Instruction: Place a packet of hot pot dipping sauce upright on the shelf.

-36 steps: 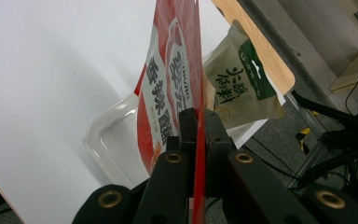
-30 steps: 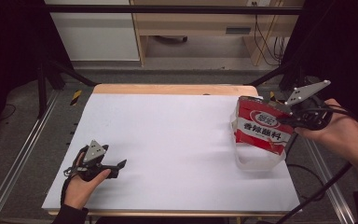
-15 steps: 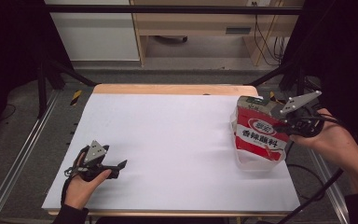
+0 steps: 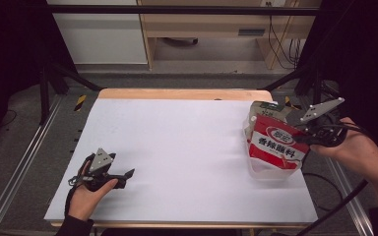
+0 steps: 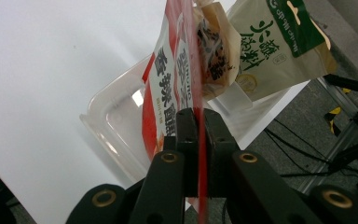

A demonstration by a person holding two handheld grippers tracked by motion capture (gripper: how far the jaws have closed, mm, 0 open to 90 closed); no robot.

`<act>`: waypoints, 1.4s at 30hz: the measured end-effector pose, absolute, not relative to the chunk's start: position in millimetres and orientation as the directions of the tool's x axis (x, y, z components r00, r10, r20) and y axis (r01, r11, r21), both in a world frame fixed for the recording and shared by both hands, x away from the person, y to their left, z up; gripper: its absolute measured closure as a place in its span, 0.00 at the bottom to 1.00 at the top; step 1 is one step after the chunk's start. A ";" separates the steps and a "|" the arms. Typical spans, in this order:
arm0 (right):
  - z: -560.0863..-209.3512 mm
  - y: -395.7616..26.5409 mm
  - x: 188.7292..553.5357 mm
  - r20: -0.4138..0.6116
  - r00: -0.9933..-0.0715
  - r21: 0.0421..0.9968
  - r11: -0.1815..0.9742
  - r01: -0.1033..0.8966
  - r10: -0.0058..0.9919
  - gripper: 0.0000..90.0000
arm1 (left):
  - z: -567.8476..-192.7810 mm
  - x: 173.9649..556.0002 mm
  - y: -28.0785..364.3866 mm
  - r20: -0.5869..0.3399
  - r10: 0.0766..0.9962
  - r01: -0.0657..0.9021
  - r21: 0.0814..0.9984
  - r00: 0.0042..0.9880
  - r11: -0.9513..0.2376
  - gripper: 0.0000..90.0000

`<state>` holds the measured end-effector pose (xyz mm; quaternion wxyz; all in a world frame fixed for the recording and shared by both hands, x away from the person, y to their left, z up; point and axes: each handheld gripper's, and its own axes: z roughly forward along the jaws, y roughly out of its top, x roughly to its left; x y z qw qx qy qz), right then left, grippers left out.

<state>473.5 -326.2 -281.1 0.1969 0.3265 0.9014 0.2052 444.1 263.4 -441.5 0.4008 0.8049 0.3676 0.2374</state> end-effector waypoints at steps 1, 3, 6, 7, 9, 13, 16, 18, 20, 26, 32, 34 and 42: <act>-281.2 -326.6 473.3 -0.219 -0.711 0.496 0.704 0.508 0.668 0.97 | -441.5 444.1 263.5 0.087 0.782 0.401 0.820 0.617 -0.408 0.12; -281.9 -327.4 472.4 -0.216 -0.709 0.497 0.700 0.513 0.672 0.98 | -441.5 444.1 263.5 0.086 0.782 0.401 0.820 0.617 -0.407 0.12; -283.7 -329.0 471.0 -0.208 -0.702 0.496 0.693 0.524 0.681 0.97 | -441.5 443.9 263.1 0.086 0.781 0.402 0.820 0.619 -0.409 0.12; -284.0 -330.5 471.1 -0.209 -0.709 0.493 0.699 0.518 0.673 0.97 | -441.6 444.0 263.0 0.086 0.781 0.402 0.819 0.619 -0.409 0.12; -284.6 -330.7 470.5 -0.203 -0.704 0.498 0.691 0.524 0.680 0.97 | -441.6 444.1 263.0 0.087 0.781 0.403 0.818 0.619 -0.410 0.12; -285.4 -333.0 469.3 -0.194 -0.705 0.496 0.688 0.530 0.682 0.91 | -441.7 444.1 263.0 0.086 0.781 0.404 0.818 0.619 -0.409 0.12; -285.4 -332.1 468.1 -0.193 -0.708 0.500 0.689 0.524 0.679 0.84 | -441.8 444.1 262.8 0.087 0.781 0.403 0.818 0.619 -0.410 0.12; -285.5 -331.9 468.6 -0.197 -0.708 0.500 0.691 0.522 0.678 0.75 | -441.8 444.0 262.7 0.087 0.780 0.402 0.818 0.620 -0.411 0.12; -284.8 -330.6 469.1 -0.196 -0.701 0.505 0.684 0.527 0.685 0.64 | -441.9 444.1 262.8 0.087 0.780 0.403 0.818 0.620 -0.411 0.12; -276.7 -324.1 469.7 -0.207 -0.683 0.532 0.667 0.522 0.700 0.38 | -442.3 444.3 262.5 0.086 0.778 0.405 0.816 0.622 -0.413 0.12; -258.0 -308.8 469.0 -0.226 -0.645 0.580 0.633 0.513 0.730 0.23 | -442.5 444.3 262.0 0.085 0.776 0.404 0.815 0.624 -0.414 0.12; -254.9 -305.9 468.7 -0.236 -0.642 0.589 0.633 0.503 0.729 0.22 | -442.4 444.3 262.2 0.085 0.776 0.404 0.815 0.625 -0.415 0.12; -233.4 -275.3 472.4 -0.267 -0.636 0.631 0.630 0.452 0.724 0.14 | -442.7 444.5 261.7 0.087 0.775 0.404 0.814 0.626 -0.417 0.12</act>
